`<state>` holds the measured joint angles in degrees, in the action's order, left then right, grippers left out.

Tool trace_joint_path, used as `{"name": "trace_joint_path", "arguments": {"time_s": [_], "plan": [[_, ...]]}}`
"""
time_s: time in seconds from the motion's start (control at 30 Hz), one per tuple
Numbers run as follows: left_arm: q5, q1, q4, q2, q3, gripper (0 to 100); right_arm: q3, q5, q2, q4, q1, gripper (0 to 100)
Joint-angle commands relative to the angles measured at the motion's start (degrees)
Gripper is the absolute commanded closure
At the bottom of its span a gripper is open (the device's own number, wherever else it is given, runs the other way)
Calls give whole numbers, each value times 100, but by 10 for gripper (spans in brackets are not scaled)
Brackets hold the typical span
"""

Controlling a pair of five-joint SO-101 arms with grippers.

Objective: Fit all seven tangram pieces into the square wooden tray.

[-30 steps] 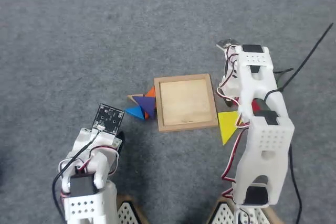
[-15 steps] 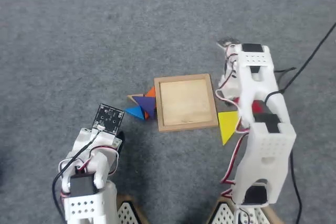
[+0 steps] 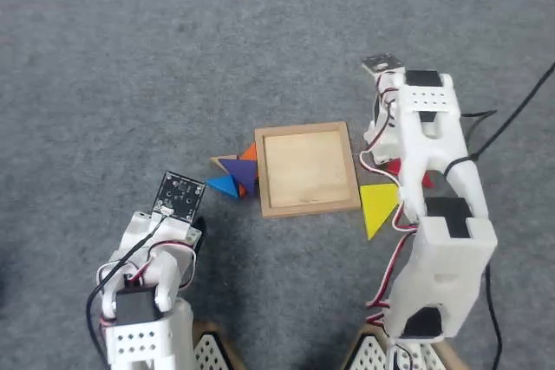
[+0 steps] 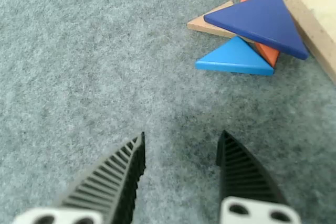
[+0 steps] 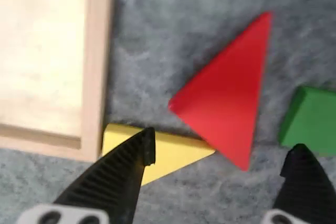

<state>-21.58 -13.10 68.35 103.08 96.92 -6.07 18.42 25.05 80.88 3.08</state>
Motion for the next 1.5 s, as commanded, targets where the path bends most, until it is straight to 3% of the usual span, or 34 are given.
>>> {"name": "trace_joint_path", "arguments": {"time_s": [0.0, 0.3, 0.57, 0.97, 1.2, 1.47], "plan": [[-79, -35, 79, 88, -48, 793, -237, 185, 233, -233, -110, 657], [-79, -35, 79, 88, -48, 793, -484, 123, 743, -356, -75, 668], [-79, -35, 79, 88, -48, 793, -475, -791, 989, -435, -92, 669], [-79, -35, 79, 88, -48, 793, -475, -1055, 980, -523, -66, 671], [-79, -35, 79, 88, -48, 793, -475, -1081, 954, -558, -110, 838], [-79, -35, 79, 88, -48, 793, -484, -1081, 945, -611, -119, 850]]}}
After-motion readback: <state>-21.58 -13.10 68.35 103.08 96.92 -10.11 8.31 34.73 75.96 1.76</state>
